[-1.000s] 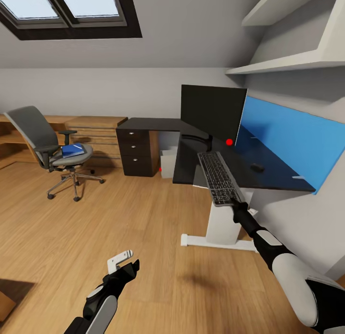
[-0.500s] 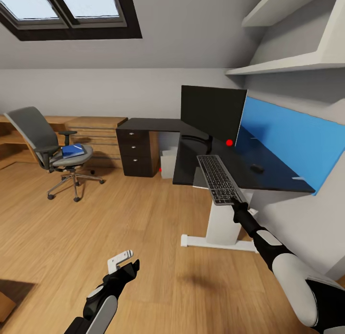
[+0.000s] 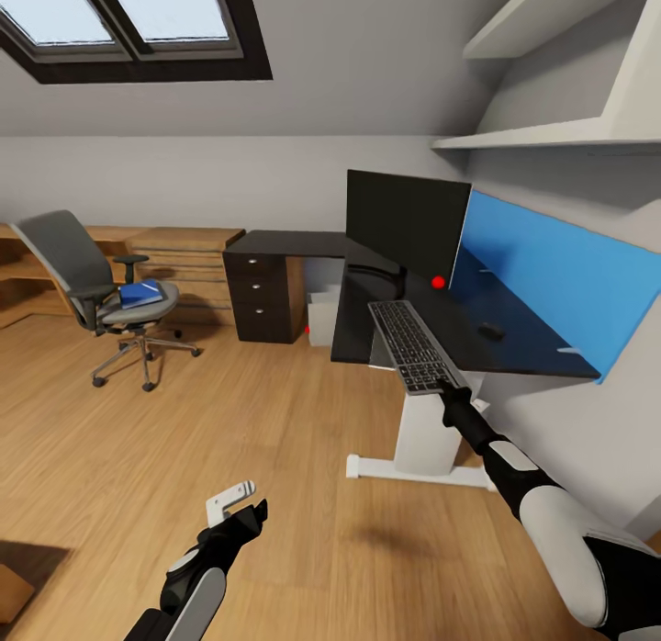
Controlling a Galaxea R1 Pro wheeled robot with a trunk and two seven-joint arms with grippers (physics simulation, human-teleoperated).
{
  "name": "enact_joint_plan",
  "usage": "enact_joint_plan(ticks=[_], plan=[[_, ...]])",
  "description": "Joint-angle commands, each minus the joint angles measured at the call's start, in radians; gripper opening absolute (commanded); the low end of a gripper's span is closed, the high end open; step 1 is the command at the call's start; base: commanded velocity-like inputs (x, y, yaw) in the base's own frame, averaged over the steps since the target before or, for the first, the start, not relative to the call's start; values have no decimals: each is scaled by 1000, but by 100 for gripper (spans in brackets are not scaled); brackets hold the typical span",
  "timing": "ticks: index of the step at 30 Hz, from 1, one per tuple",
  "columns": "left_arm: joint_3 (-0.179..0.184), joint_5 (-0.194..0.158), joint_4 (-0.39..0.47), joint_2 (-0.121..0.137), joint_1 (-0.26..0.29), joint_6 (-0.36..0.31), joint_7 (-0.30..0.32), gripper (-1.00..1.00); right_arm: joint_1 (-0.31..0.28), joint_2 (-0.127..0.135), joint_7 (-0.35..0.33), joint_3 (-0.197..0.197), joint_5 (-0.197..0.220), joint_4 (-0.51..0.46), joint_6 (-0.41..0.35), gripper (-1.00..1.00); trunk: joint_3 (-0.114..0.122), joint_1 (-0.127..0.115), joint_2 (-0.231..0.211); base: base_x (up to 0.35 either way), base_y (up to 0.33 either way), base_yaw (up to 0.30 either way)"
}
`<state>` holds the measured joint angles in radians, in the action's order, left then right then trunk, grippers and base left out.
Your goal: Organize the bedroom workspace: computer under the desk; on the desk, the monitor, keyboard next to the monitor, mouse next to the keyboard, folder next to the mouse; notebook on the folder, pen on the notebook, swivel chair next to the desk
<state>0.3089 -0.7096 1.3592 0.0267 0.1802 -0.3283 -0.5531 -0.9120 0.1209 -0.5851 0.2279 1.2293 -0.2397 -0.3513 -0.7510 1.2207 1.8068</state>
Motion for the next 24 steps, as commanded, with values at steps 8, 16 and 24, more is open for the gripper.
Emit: enact_joint_plan(ticks=[8, 16, 24], plan=[[5, -7, -14, 1, 1, -2, -8, 100, -1, -4, -2, 0, 6, 2, -9, -100, 31, -31, -56, 0, 0, 40], [5, -4, -78, 1, 1, -1, -4, 100, -1, -16, -2, -3, 1, 2, -8, -100, 42, -31, -56, 0, 0, 90], [-1, 1, -116, 4, 1, 2, -1, 100, -1, -67, -8, -3, -109, -11, 0, -100, 54, -31, -56, 14, 128, 107]])
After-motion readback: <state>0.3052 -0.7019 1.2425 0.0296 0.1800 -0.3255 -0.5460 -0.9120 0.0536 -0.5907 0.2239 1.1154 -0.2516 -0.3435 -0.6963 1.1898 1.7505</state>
